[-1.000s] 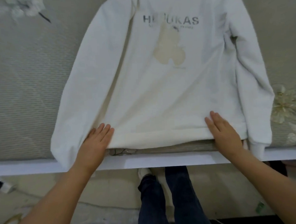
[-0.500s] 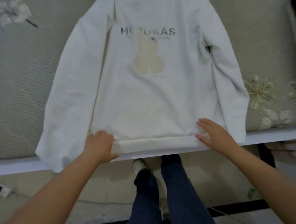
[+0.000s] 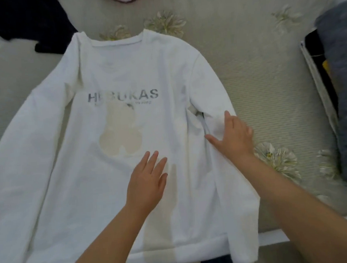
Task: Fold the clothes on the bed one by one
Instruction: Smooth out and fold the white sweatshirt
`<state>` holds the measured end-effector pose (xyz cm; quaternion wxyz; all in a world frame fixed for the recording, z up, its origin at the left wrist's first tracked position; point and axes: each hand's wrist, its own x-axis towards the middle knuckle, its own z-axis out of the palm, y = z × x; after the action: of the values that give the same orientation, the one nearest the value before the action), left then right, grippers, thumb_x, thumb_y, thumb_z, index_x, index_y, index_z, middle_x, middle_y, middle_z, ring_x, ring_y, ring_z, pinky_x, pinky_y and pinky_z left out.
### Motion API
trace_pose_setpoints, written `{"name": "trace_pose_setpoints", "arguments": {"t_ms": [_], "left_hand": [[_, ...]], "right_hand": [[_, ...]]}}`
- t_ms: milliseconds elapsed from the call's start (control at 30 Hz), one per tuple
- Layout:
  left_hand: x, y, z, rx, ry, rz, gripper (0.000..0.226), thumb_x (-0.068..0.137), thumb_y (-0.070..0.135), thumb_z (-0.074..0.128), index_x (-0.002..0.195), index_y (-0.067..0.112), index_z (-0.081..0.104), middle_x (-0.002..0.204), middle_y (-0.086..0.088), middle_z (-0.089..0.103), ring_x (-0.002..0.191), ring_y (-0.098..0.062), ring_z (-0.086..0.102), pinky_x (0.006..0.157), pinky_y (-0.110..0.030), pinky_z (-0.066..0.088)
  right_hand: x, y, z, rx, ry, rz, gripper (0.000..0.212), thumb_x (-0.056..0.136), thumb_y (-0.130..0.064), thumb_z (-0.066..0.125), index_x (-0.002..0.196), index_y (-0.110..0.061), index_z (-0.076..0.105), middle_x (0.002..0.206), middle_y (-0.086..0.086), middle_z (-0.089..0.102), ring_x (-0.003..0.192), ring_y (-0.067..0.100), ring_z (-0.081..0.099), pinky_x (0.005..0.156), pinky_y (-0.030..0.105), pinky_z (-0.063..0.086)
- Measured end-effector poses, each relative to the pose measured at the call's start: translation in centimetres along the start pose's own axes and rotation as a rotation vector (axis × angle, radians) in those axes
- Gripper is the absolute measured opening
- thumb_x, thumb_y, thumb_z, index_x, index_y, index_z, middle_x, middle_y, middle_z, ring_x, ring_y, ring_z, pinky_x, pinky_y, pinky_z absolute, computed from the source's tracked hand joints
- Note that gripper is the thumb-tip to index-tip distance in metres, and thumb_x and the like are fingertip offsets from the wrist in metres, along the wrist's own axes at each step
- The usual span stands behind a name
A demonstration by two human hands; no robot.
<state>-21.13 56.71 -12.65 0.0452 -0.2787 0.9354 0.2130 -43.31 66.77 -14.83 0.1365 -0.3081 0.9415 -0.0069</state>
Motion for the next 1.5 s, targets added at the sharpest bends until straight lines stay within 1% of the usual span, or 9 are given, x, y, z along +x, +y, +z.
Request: {"name": "trace_pose_setpoints", "arguments": {"t_ms": [200,433,500,633,700,933,1067,1267,1500], "left_hand": [[8.1,4.1,1.3,-0.108,0.037,-0.101,0.049,0.089,0.028,0.033,0.114,-0.005,0.06,0.122,-0.027,0.055,0.117,-0.049,0.046,0.093,-0.056,0.038],[14.9,7.6,4.3,0.029,-0.129,-0.153,0.093,0.084,0.063,-0.011,0.133,0.008,0.045,0.142,-0.021,0.037,0.132,-0.042,0.031,0.103,-0.052,0.031],[15.6,8.0,5.6,0.066,-0.206,-0.224,0.104,0.072,0.07,-0.023,0.141,0.014,0.032,0.15,-0.017,0.022,0.138,-0.039,0.017,0.109,-0.052,0.018],[16.0,8.8,5.9,0.097,-0.223,-0.257,0.087,0.09,0.058,-0.002,0.123,0.001,0.055,0.13,-0.027,0.048,0.118,-0.051,0.044,0.092,-0.064,0.033],[15.9,8.6,6.1,0.111,-0.186,-0.234,0.092,0.085,0.064,-0.005,0.13,0.003,0.048,0.138,-0.026,0.039,0.127,-0.049,0.034,0.101,-0.06,0.025],[15.2,7.6,7.6,0.106,-0.168,-0.254,0.085,0.074,0.063,0.003,0.146,0.019,0.015,0.155,-0.009,0.002,0.142,-0.029,-0.005,0.111,-0.041,-0.008],[15.5,6.7,6.8,0.027,-0.268,-0.232,0.062,0.095,0.048,0.029,0.146,0.024,0.005,0.155,-0.003,-0.01,0.141,-0.021,-0.013,0.112,-0.037,-0.008],[12.6,2.6,-0.4,-0.147,0.009,-0.268,0.052,0.096,0.029,0.041,0.142,0.009,0.028,0.153,-0.009,0.017,0.142,-0.023,0.008,0.113,-0.035,0.01],[2.6,-9.4,-5.2,-0.188,0.073,-0.507,0.046,0.093,0.017,0.048,0.135,0.0,0.039,0.145,-0.018,0.034,0.138,-0.029,0.024,0.112,-0.034,0.014]], "right_hand": [[5.9,4.1,-1.8,0.159,0.392,-0.251,0.02,0.054,0.012,0.071,0.067,-0.002,0.067,0.054,0.011,0.062,0.046,0.024,0.059,0.06,0.037,0.044],[14.0,12.1,-4.9,-0.002,0.323,-0.302,0.023,0.057,0.01,0.072,0.074,-0.006,0.07,0.06,0.012,0.062,0.054,0.027,0.061,0.066,0.04,0.043],[14.5,12.3,-4.4,0.034,0.098,-0.238,0.027,0.079,-0.004,0.063,0.105,-0.008,0.065,0.088,0.017,0.064,0.08,0.031,0.062,0.076,0.039,0.039],[10.5,13.2,-2.7,0.336,-0.144,0.018,0.07,0.081,-0.043,0.061,0.137,-0.013,0.034,0.128,0.013,0.046,0.116,0.03,0.044,0.092,0.037,0.037],[7.1,13.6,-1.8,0.34,-0.181,0.146,0.079,0.074,-0.046,0.068,0.136,-0.011,0.034,0.129,0.011,0.045,0.118,0.028,0.043,0.096,0.038,0.036],[2.9,16.2,-1.4,0.34,-0.212,0.398,0.027,0.09,-0.019,0.053,0.081,0.006,0.058,0.084,0.021,0.066,0.068,0.029,0.055,0.061,0.033,0.038],[6.3,15.4,-6.2,0.55,0.151,0.517,0.02,0.09,-0.005,0.044,0.091,0.008,0.058,0.096,0.028,0.061,0.087,0.038,0.057,0.076,0.033,0.039],[9.7,2.5,-15.1,0.563,0.697,-0.257,0.017,0.079,0.009,0.051,0.089,0.01,0.065,0.112,0.038,0.053,0.104,0.046,0.055,0.085,0.024,0.038],[4.4,-12.7,-8.7,0.15,0.143,-1.123,0.038,0.045,0.026,0.067,0.078,0.008,0.068,0.111,0.031,0.06,0.097,0.057,0.055,0.072,0.065,0.044]]}}
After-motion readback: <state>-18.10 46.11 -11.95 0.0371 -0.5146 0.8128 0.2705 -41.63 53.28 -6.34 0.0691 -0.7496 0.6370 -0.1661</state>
